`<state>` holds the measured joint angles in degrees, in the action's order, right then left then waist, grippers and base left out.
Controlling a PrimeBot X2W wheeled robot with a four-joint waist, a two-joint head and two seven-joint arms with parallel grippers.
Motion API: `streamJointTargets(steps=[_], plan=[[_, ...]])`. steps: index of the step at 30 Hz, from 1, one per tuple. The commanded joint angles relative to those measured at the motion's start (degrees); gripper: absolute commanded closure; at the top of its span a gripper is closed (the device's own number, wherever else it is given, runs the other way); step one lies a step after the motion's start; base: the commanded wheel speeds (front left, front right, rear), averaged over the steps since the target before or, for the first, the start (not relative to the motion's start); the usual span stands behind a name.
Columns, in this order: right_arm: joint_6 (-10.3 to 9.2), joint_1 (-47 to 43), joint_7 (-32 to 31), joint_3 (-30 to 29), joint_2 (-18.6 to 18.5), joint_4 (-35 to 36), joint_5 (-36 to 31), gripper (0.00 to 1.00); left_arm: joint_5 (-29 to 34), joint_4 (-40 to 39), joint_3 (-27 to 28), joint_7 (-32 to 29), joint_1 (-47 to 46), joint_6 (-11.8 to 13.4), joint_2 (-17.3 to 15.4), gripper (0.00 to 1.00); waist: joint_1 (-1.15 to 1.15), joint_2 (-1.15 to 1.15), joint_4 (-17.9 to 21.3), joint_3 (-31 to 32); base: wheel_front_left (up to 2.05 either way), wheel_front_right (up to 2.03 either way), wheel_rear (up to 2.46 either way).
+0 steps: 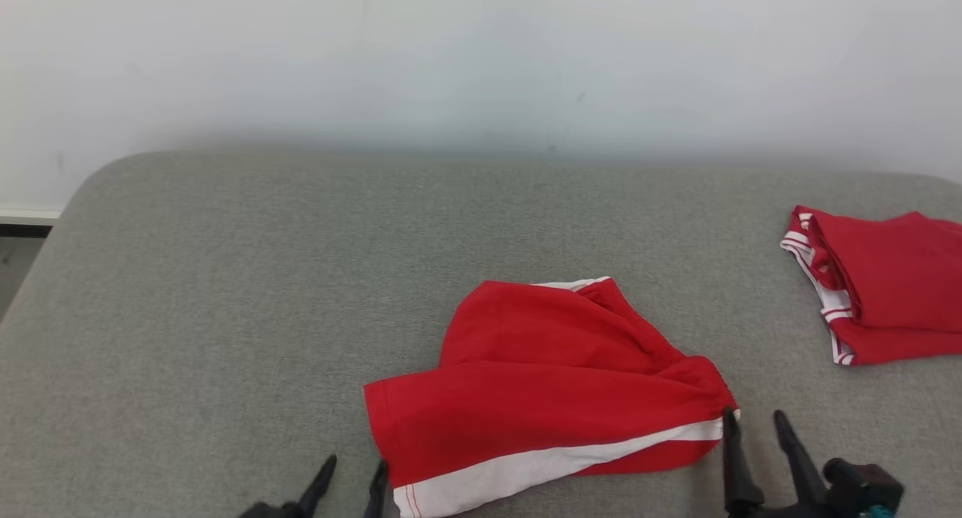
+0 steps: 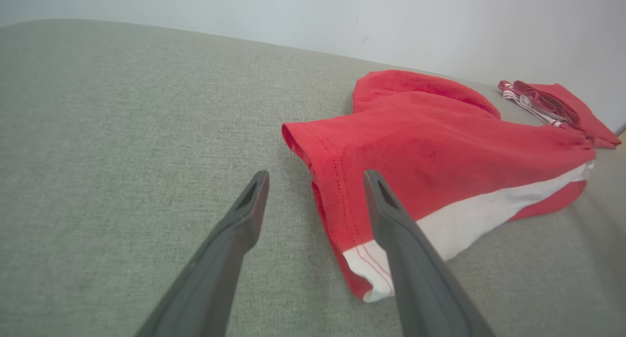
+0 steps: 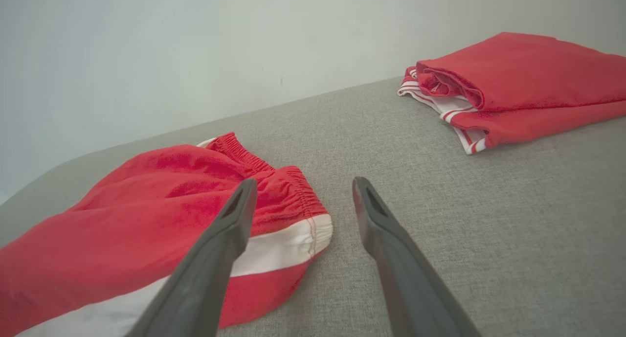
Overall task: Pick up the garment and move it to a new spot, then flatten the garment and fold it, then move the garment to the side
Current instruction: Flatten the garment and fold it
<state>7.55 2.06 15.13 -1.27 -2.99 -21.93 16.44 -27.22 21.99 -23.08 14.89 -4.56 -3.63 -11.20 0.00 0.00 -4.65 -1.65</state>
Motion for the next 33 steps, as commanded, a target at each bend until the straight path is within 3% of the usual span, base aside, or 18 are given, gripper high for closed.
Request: streamJointTargets(steps=[1, 11, 22, 23, 24, 25, 26, 27, 28, 29, 33], plan=[[-0.16, -0.57, 0.10, 0.21, -0.38, -0.52, -1.08, 0.00, 0.50, 0.00, 0.01, 0.29, 0.75, -0.37, 0.16, 0.00, 0.00, 0.00, -1.04, 0.75, 0.00, 0.00, 0.00], [-0.16, 4.70, 0.10, 2.01, -3.86, -11.00, -5.77, 0.00, 0.24, 5.02, -4.01, 0.29, 1.30, -2.37, 4.24, 0.00, 0.00, 0.00, -1.21, -0.27, 0.00, 0.00, 0.00], [-0.16, 12.39, 0.10, 7.24, -5.72, -22.25, -3.18, 0.00, -0.32, 12.80, -5.83, 0.23, -2.35, -3.39, 6.21, 0.00, 0.00, 0.00, -1.51, -1.63, 0.00, 0.00, 0.00], [-0.16, 13.09, 0.10, 7.65, -5.69, -23.11, -2.70, 0.04, -0.70, 13.70, -5.97, 0.23, -2.66, -3.48, 6.38, 0.00, 0.00, 0.00, -1.63, -1.69, 0.00, 0.00, 0.00], [-0.16, 13.54, 0.10, 8.01, -5.65, -23.83, -2.13, 0.21, -1.00, 14.13, -5.95, 0.23, -3.25, -3.59, 6.54, 0.00, 0.00, 0.00, -1.76, -1.77, 0.00, 0.00, 0.00], [-0.16, 13.98, 0.10, 8.35, -5.64, -24.60, -1.46, 0.79, -1.49, 14.63, -5.83, 0.22, -3.87, -3.66, 6.76, 0.07, 0.00, 0.00, -1.91, -1.85, 0.00, 0.00, 0.00], [-0.16, 14.27, 0.10, 8.55, -5.78, -25.00, -0.98, 1.00, -1.90, 15.46, -6.00, 0.22, -4.34, -3.74, 6.93, 0.44, 0.00, 0.00, -2.07, -1.89, 0.00, 0.00, 0.00], [-0.16, 14.56, 0.10, 8.82, -5.86, -25.35, -0.53, 1.00, -1.75, 15.97, -6.48, 0.22, -4.81, -3.81, 7.05, 0.58, 0.00, 0.00, -2.14, -1.89, 0.00, 0.00, 0.00], [-0.16, 14.74, 0.10, 9.12, -5.92, -25.77, -0.18, 1.00, -2.04, 16.02, -6.42, 0.21, -5.38, -3.86, 7.22, 0.93, 0.00, 0.00, -2.24, -1.84, 0.00, 0.00, 0.00], [-0.16, 14.85, 0.10, 9.37, -5.97, -25.99, 0.04, 1.00, -2.43, 15.88, -6.30, 0.20, -5.64, -3.89, 7.38, 1.00, 0.00, 0.00, -2.28, -1.78, 0.00, 0.00, 0.00], [-0.16, 14.55, 0.10, 9.79, -6.17, -26.00, 0.79, 1.00, -2.30, 15.01, -6.09, 0.19, -5.86, -3.82, 7.59, 1.00, 0.00, 0.00, -2.14, -1.51, 0.00, 0.00, 0.00]])
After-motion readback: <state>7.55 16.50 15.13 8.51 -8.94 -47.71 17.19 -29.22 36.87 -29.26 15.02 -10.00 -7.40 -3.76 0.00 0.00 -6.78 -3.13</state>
